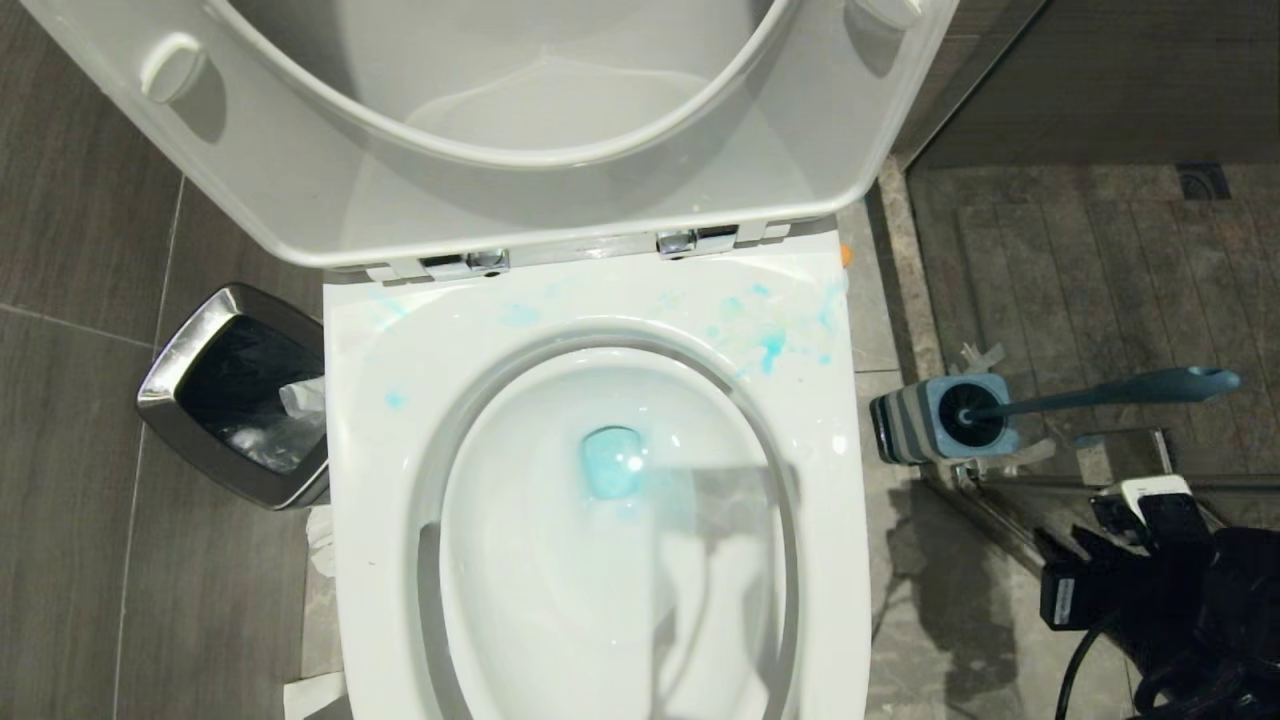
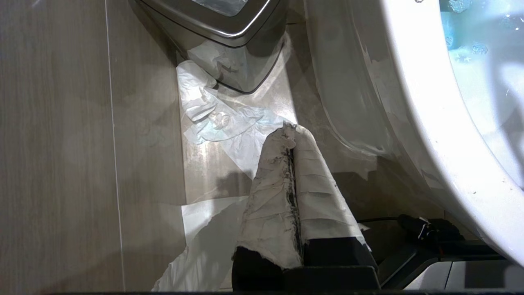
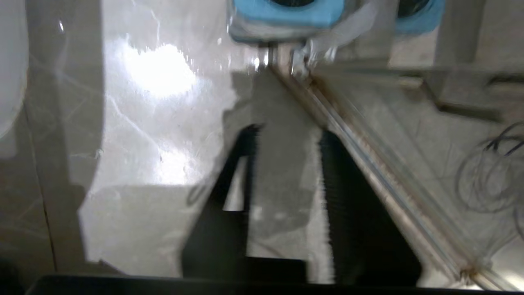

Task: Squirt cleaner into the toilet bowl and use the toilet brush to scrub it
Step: Scrub the toilet bowl

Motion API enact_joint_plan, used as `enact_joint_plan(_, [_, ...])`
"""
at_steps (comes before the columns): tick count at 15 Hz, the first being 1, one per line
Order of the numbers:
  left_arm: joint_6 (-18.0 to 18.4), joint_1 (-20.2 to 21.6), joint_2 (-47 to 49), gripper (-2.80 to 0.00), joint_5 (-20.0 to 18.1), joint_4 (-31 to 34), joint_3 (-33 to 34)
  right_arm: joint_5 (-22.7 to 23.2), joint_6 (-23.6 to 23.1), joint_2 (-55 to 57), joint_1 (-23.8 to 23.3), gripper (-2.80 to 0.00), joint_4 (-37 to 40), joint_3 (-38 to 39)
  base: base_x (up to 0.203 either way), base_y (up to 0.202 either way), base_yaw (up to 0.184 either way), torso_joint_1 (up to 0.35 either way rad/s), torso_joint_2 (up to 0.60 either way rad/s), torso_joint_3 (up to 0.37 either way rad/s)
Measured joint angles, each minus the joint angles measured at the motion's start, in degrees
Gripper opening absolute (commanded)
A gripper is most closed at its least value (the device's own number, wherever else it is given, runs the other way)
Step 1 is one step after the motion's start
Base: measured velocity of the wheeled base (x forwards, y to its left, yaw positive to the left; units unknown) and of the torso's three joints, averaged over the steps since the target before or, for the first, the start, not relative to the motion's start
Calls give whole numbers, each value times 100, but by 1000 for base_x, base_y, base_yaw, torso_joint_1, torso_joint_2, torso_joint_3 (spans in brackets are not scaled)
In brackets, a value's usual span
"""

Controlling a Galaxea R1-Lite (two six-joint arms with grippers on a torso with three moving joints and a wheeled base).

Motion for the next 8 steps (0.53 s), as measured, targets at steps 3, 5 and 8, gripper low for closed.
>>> enact_joint_plan(3, [-1,0,0,-280,-1,-2,0,-254,-15,208,44,0,0,2,0,0,0,0,0,0])
enact_joint_plan(5, [-1,1,0,-280,1,-1,0,-362,-15,300,52,0,0,-35,0,0,0,0,0,0])
enact_joint_plan(8, [0,2,0,-280,1,-1,0,-178,-6,378,-21,0,2,-347,0,0,0,0,0,0])
